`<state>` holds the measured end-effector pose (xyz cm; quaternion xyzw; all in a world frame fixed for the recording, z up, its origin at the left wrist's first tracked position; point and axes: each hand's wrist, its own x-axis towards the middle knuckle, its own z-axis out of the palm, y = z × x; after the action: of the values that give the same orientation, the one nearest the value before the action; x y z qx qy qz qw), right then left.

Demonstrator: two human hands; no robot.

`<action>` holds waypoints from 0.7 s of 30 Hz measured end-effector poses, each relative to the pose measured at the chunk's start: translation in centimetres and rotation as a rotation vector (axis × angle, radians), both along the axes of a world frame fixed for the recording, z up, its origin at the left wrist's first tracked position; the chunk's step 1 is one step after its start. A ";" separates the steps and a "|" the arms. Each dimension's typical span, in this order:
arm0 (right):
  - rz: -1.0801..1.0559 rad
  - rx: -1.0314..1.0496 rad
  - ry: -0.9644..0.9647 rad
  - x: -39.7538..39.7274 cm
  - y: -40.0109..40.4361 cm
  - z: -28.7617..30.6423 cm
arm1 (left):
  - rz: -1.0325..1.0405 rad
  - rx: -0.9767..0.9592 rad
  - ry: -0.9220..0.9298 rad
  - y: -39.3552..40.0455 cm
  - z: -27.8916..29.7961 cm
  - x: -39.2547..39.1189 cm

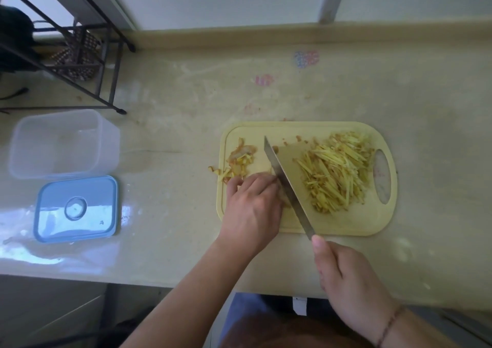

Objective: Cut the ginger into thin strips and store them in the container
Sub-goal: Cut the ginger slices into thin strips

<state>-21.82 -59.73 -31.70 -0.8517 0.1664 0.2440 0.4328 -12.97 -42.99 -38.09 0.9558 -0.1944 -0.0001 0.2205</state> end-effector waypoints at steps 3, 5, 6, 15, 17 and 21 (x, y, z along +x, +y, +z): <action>0.009 0.007 0.019 -1.2 -0.1 0.9 | 0.021 0.010 0.018 0.0 0.0 0.1; -0.009 -0.047 0.025 -2.0 -0.2 1.1 | 0.022 0.012 0.019 -0.2 0.0 0.1; -0.009 -0.074 0.027 -2.2 -0.2 1.0 | 0.022 0.009 0.015 -0.2 -0.1 0.1; 0.015 0.013 -0.053 0.0 0.8 -0.2 | 0.016 0.013 0.018 0.0 0.2 0.4; 0.013 0.016 -0.059 -0.5 0.6 0.0 | 0.028 0.010 0.031 0.0 0.4 0.5; -0.011 0.012 -0.036 -1.7 0.2 0.4 | 0.057 0.002 0.052 -0.1 0.5 0.7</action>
<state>-23.52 -59.54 -31.31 -0.8525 0.1620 0.2274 0.4420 -12.27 -43.14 -37.64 0.9609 -0.1612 -0.0188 0.2243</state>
